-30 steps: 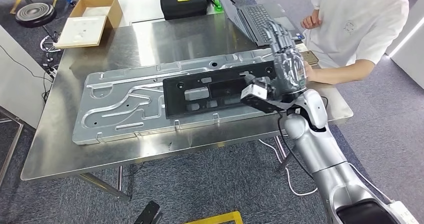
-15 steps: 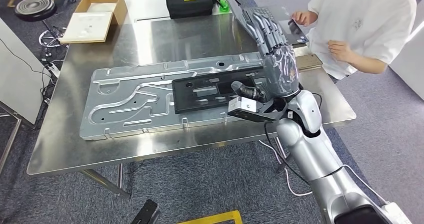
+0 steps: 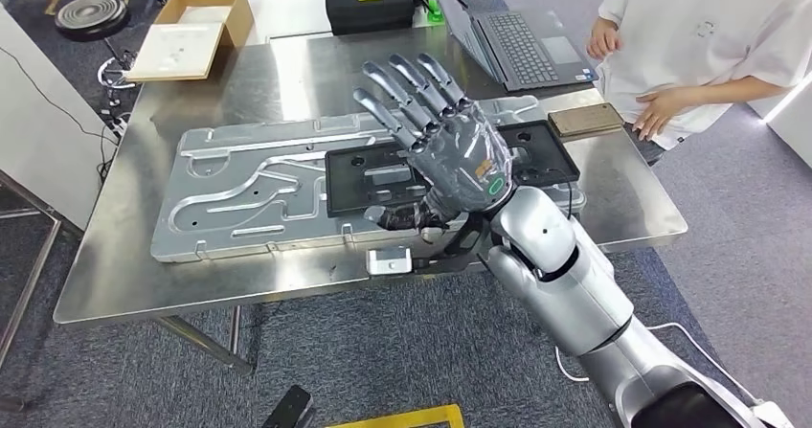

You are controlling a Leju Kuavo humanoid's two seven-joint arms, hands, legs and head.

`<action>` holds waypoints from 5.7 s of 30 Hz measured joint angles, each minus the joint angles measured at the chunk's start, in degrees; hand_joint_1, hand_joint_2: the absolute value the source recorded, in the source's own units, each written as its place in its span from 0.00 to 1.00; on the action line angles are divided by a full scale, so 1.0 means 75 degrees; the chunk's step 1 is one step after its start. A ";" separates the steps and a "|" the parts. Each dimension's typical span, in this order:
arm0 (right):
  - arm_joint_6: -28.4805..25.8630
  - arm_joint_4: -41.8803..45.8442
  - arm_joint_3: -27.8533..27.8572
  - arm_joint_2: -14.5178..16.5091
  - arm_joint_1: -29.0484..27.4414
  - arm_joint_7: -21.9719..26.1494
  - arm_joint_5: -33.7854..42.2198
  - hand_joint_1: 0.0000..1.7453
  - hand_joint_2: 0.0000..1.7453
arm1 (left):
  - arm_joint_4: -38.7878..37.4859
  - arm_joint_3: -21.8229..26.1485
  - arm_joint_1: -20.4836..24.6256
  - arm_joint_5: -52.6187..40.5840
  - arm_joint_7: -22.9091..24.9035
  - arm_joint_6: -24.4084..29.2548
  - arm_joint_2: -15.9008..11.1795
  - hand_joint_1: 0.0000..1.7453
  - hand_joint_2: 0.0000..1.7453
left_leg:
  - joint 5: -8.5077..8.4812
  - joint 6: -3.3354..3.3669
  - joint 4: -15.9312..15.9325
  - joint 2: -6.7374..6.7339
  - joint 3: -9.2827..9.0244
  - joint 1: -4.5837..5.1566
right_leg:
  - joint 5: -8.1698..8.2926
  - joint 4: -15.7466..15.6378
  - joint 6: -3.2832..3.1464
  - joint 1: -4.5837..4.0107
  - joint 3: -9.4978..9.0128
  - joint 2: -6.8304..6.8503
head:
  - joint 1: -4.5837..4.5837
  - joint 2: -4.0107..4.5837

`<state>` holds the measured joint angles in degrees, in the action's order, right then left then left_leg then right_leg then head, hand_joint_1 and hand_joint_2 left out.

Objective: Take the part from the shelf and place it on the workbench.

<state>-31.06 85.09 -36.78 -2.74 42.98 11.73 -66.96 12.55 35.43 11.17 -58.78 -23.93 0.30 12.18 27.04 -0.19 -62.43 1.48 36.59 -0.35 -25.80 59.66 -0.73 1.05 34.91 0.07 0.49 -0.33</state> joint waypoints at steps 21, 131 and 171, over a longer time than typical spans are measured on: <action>-0.0188 0.0211 -0.0592 -0.0096 0.0119 -0.0128 0.0114 0.00 0.00 | 0.0000 0.0003 -0.0116 -0.0004 0.0015 -0.0071 0.0023 0.00 0.00 | -0.0413 0.0380 0.0558 0.0194 -0.0239 0.0046 | -0.0753 0.1838 0.0249 -0.0070 0.0852 -0.0013 | 0.0004 0.0000; -0.0802 -0.0419 -0.1545 0.0777 -0.0103 -0.0495 -0.0252 0.00 0.00 | 0.0626 -0.1671 0.1855 0.4232 0.1406 -0.1037 -0.1330 0.00 0.00 | -0.0444 -0.0224 -0.0248 -0.0458 0.0494 -0.0142 | -0.0081 -0.0117 -0.0002 -0.0046 -0.0141 0.0497 | -0.0141 0.0000; -0.1199 0.0420 0.0035 0.0048 -0.1651 0.0575 -0.0117 0.00 0.00 | 0.0117 -0.2428 -0.0163 0.3348 -0.0032 0.0704 -0.0521 0.00 0.00 | -0.0349 0.0321 0.0447 -0.0106 -0.0127 -0.0083 | -0.0940 0.1155 0.0335 -0.0029 0.0299 0.0162 | -0.0111 0.0000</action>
<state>-40.05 88.24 -36.52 -2.38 30.60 16.04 -67.83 13.42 17.22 9.94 -33.67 -24.17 5.57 8.27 24.42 2.21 -59.09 0.69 35.64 -0.97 -32.85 68.32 1.79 0.83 37.15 1.28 -0.35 -0.33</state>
